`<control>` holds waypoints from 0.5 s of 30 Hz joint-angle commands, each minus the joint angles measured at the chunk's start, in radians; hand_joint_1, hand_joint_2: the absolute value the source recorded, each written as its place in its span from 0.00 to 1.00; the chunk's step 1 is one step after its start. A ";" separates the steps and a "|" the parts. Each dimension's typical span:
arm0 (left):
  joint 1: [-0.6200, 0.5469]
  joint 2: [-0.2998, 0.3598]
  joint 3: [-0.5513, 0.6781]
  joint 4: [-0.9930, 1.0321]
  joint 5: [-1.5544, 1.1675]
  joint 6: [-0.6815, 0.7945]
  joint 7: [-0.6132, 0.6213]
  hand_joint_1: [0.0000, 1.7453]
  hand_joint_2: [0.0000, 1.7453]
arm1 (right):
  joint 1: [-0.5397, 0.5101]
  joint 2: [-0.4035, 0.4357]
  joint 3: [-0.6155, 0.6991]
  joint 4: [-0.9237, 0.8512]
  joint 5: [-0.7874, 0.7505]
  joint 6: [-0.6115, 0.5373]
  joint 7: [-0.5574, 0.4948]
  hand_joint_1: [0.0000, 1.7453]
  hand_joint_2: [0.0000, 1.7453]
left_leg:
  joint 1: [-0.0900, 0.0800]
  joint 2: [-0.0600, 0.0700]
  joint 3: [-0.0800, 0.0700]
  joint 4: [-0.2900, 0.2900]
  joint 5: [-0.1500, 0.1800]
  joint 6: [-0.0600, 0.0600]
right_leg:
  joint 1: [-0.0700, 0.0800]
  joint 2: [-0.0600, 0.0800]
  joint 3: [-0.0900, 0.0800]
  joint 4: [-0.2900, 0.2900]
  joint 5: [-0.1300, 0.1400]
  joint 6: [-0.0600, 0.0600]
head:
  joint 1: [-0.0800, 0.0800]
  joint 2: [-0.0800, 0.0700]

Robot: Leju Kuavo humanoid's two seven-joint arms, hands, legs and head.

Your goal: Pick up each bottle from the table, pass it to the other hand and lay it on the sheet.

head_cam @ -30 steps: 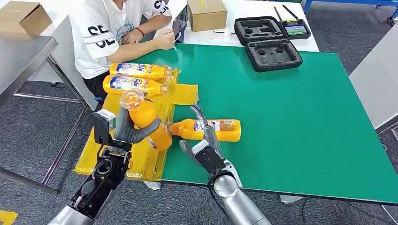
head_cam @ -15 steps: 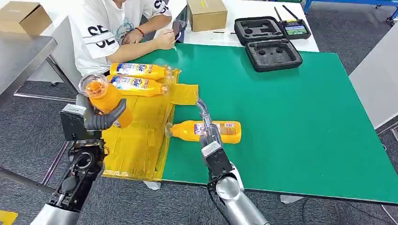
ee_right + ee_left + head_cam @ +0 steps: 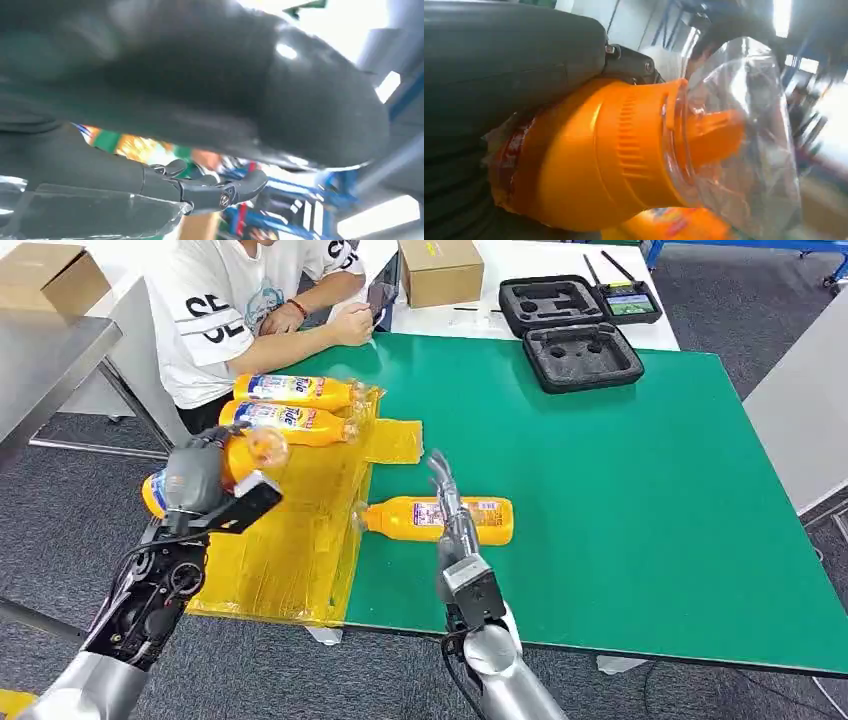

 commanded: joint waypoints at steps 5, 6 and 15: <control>-0.169 0.005 -0.138 0.356 -0.082 -0.093 0.017 1.00 1.00 | -0.017 -0.052 0.010 -0.184 -0.006 -0.022 -0.002 0.00 1.00 | 0.000 -0.003 0.002 0.000 -0.001 0.001 | 0.000 -0.003 0.002 0.000 -0.002 -0.001 | 0.000 0.000; -0.189 0.002 -0.156 0.386 -0.098 -0.107 0.020 1.00 1.00 | -0.022 -0.059 0.022 -0.200 -0.001 -0.021 0.000 0.00 1.00 | 0.000 -0.003 0.004 0.001 -0.002 0.001 | 0.001 -0.004 0.006 0.000 -0.003 -0.002 | 0.000 0.000; -0.248 0.003 -0.178 0.501 -0.145 -0.251 0.085 1.00 1.00 | -0.071 -0.065 0.078 -0.177 0.024 -0.015 0.041 0.00 1.00 | 0.001 -0.001 0.004 0.001 -0.002 0.001 | 0.001 -0.002 0.005 0.000 -0.002 -0.002 | 0.000 0.000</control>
